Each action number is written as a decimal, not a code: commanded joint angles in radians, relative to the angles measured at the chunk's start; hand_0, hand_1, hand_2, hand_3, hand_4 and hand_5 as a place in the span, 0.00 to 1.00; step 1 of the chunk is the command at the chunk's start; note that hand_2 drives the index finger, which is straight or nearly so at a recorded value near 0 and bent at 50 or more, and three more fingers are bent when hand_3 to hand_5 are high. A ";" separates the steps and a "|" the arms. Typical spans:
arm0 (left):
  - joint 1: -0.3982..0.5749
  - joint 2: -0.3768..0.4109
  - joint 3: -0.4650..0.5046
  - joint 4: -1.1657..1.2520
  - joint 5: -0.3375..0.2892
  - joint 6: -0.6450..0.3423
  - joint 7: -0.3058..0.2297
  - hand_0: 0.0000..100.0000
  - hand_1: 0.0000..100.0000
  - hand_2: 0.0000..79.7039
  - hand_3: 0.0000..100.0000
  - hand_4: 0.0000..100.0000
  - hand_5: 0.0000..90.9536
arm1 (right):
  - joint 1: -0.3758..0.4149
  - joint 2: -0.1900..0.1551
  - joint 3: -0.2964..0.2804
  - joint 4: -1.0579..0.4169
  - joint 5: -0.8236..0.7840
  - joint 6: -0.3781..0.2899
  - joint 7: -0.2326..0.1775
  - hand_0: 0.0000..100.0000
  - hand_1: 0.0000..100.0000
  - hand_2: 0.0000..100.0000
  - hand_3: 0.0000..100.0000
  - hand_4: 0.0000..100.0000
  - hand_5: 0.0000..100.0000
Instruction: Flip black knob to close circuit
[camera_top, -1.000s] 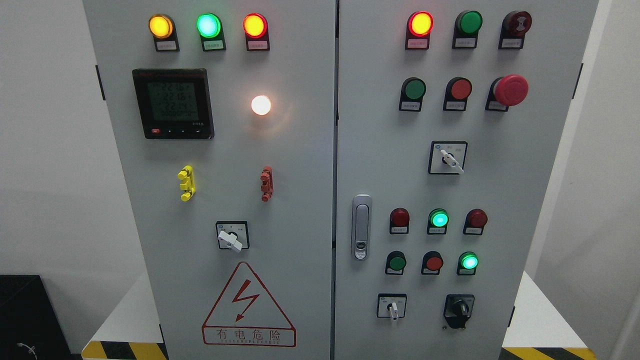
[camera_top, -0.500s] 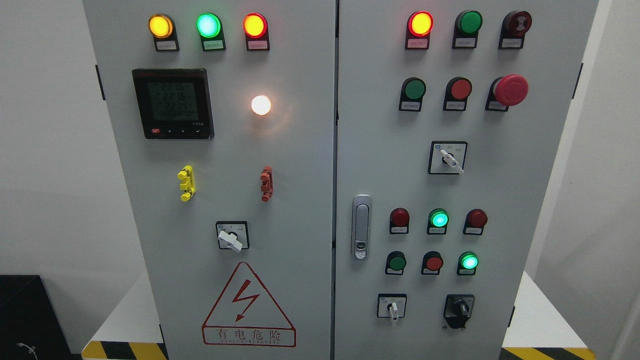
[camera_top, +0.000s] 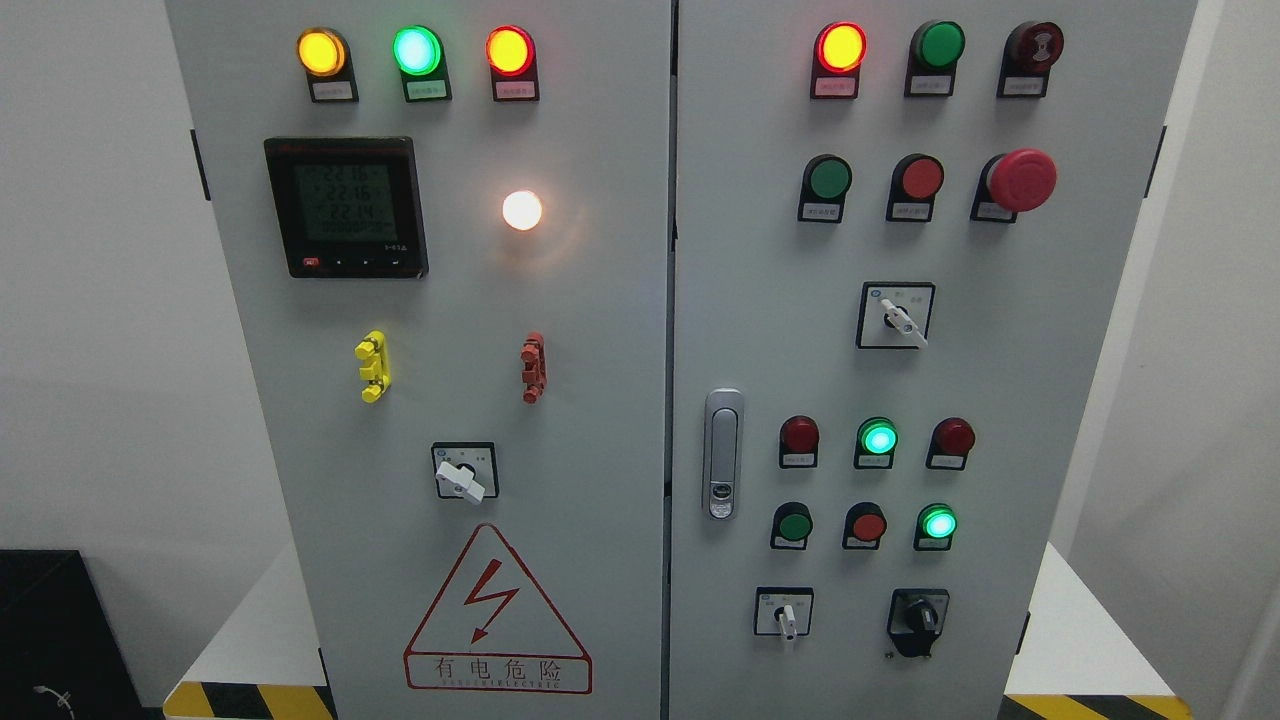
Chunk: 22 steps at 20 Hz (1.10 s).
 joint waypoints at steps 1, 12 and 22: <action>0.000 0.000 -0.020 0.023 -0.021 0.000 0.000 0.00 0.00 0.00 0.00 0.00 0.00 | -0.003 0.006 -0.061 -0.492 0.180 0.052 0.034 0.00 0.00 0.72 0.93 0.75 0.71; 0.000 0.000 -0.020 0.023 -0.021 0.000 0.000 0.00 0.00 0.00 0.00 0.00 0.00 | -0.123 -0.002 -0.055 -0.652 0.312 0.138 0.142 0.00 0.00 0.78 0.97 0.79 0.76; 0.000 0.000 -0.020 0.023 -0.021 0.000 0.000 0.00 0.00 0.00 0.00 0.00 0.00 | -0.221 -0.008 -0.052 -0.720 0.399 0.247 0.217 0.00 0.08 0.79 0.98 0.80 0.78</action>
